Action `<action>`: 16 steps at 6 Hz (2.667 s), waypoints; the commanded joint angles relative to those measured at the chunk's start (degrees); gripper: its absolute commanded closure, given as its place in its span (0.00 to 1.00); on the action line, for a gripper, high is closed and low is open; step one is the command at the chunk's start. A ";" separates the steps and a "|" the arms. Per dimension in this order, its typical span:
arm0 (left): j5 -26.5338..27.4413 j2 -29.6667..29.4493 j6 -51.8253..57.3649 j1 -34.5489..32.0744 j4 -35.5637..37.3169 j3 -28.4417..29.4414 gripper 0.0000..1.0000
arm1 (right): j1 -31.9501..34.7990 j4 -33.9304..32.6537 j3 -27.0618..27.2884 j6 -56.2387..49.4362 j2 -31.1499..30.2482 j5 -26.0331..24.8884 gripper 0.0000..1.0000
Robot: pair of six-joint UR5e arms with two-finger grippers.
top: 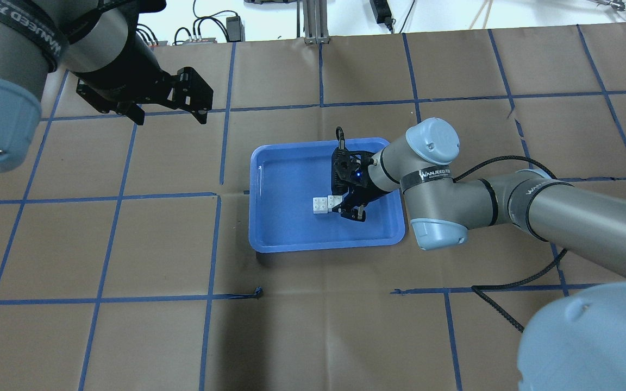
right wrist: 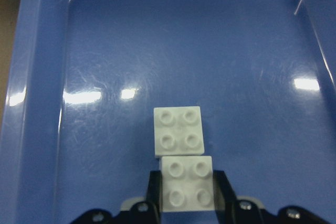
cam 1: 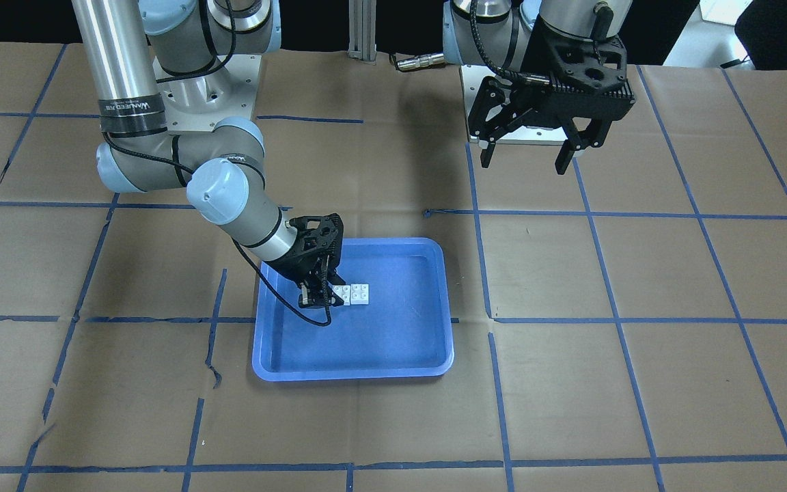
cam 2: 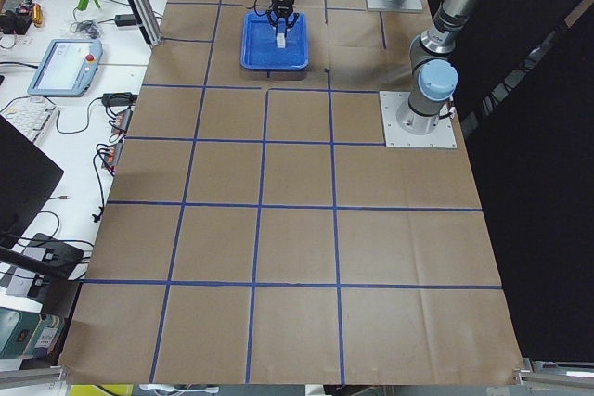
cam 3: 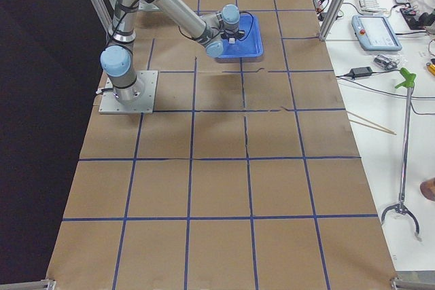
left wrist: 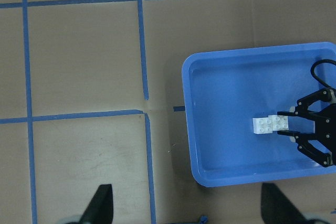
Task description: Assemble white blocks and place on blue tray
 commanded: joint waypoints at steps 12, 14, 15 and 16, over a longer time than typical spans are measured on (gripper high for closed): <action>0.09 0.09 0.00 0.01 -0.08 0.09 0.01 | 0.00 0.07 0.00 0.49 -0.23 0.07 0.49; 0.09 0.09 0.00 0.01 -0.08 0.09 0.01 | 0.00 -0.11 -0.43 0.41 -0.23 0.07 0.43; 0.00 0.09 0.00 0.01 0.00 0.09 0.01 | -0.26 -0.02 -0.79 0.41 -0.32 0.24 0.13; 0.00 0.09 0.00 0.01 0.01 0.09 0.01 | -0.70 0.85 -2.01 1.28 -1.97 -0.37 0.00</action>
